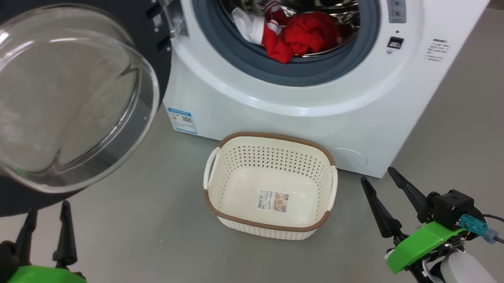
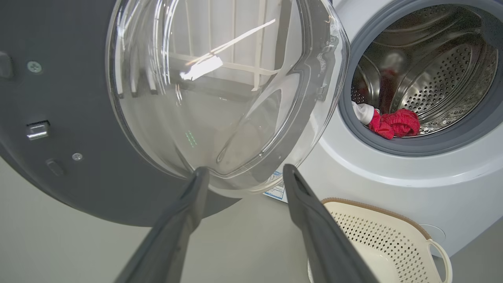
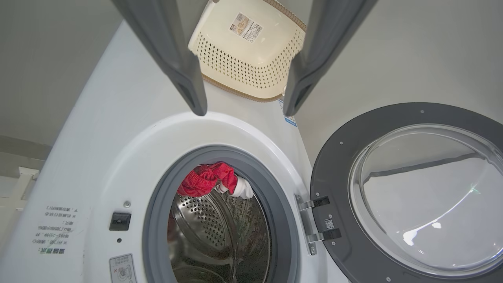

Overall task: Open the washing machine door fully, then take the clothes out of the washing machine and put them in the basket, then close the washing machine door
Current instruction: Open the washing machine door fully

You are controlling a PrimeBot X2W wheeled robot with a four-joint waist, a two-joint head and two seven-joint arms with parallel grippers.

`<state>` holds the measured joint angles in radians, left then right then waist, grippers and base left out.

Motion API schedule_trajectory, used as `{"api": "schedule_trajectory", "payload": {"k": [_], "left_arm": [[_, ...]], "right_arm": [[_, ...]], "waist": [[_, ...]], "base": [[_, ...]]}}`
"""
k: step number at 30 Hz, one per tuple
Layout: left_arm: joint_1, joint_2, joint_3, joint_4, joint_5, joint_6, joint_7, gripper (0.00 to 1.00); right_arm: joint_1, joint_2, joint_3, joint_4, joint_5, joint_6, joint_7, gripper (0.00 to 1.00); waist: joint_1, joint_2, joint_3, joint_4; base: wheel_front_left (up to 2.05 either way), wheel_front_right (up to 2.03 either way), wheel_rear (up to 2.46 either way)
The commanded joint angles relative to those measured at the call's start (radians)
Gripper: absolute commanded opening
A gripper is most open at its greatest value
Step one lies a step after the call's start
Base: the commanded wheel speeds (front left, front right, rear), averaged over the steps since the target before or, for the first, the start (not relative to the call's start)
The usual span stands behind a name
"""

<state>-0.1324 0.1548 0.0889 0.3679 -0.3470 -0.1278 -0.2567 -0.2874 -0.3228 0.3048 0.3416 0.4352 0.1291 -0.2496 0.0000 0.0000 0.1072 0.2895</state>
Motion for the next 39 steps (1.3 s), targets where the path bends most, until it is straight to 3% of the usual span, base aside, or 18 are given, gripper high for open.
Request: {"api": "schedule_trajectory", "payload": {"k": [1, 28, 39], "left_arm": [[0.002, 0.04, 0.01, -0.05, -0.01, -0.003, -0.005, 1.0], [0.074, 0.078, -0.106, -0.155, -0.067, -0.003, -0.005, 1.0], [0.079, 0.083, -0.127, -0.163, -0.078, -0.003, -0.005, 1.0]], "right_arm": [[0.018, -0.004, 0.004, -0.027, 0.006, 0.002, -0.012, 1.0], [0.101, 0.019, -0.116, -0.075, -0.019, 0.002, -0.012, 1.0], [0.121, 0.019, -0.145, -0.088, -0.017, 0.002, -0.012, 1.0]], "waist": [[0.0, 0.0, -0.011, -0.039], [0.0, 0.0, -0.002, -0.299], [0.0, 0.0, -0.001, -0.346]], "base": [[0.0, 0.0, 0.0], [0.0, 0.0, 0.0], [0.0, 0.0, 0.0]]}}
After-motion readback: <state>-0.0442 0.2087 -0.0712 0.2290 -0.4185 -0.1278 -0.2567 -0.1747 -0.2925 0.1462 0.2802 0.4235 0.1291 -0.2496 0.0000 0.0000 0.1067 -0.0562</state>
